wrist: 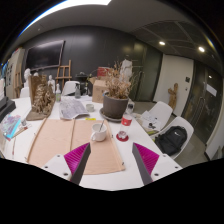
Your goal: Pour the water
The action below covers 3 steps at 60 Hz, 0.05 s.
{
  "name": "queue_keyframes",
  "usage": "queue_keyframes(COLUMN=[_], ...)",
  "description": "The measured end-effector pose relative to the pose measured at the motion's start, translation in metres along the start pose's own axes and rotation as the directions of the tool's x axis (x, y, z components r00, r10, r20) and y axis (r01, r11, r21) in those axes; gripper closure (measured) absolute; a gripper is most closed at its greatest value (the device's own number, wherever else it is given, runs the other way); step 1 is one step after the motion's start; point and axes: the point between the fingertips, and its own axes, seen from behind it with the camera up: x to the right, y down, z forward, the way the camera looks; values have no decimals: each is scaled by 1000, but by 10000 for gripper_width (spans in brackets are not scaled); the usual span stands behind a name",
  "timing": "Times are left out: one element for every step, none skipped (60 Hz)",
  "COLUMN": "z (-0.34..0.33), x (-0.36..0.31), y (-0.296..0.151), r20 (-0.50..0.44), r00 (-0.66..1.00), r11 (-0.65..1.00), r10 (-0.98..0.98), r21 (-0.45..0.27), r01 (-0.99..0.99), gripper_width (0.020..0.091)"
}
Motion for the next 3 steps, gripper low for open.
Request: queue_keyframes(z=[0, 0, 3], x=[-1, -2, -5], y=[1, 2, 3], r20=[2, 3, 3], r00=[1000, 1000, 1000], r11=[1000, 1000, 1000], r10=[-5, -9, -12], r21=[-2, -5, -8], r01=[5, 9, 13], gripper_width=[249, 250, 250])
